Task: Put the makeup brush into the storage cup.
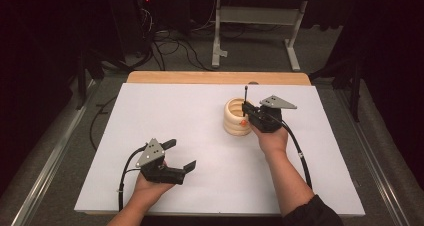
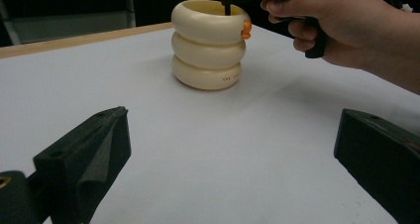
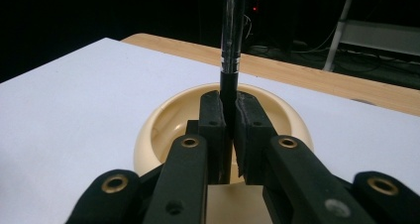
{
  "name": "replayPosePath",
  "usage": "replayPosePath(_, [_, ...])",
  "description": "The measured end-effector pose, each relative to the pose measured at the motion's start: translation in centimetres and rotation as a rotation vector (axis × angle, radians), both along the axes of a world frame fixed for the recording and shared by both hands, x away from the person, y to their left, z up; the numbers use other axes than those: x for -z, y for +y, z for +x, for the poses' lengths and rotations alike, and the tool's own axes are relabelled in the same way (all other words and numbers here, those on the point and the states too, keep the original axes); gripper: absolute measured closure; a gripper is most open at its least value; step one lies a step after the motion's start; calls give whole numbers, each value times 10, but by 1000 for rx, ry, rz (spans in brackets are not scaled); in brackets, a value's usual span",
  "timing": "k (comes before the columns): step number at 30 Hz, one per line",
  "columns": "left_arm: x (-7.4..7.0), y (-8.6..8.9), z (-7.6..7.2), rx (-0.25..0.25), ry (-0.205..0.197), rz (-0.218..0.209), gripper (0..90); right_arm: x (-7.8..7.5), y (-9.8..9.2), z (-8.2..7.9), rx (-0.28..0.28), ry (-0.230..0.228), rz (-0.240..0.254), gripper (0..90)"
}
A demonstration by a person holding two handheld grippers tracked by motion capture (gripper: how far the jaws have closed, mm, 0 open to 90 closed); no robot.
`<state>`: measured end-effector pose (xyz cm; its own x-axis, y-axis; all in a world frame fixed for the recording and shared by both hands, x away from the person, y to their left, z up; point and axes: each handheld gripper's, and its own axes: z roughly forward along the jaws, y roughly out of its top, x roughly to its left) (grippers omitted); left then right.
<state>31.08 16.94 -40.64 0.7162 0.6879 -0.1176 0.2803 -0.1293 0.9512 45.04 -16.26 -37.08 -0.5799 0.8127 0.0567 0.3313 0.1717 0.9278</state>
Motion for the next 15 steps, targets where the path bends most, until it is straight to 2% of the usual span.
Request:
replayPosePath(7, [0, 0, 0, -1, 0, -2, 20, -5, -2, -3, -5, -12, 18, 673])
replayPosePath(11, [0, 0, 0, -2, 0, -2, 20, -8, -4, -5, -11, -19, 19, 627])
replayPosePath(15, [0, 0, 0, -2, 1, -1, 20, -9, -5, -6, -23, 0, 18, 562])
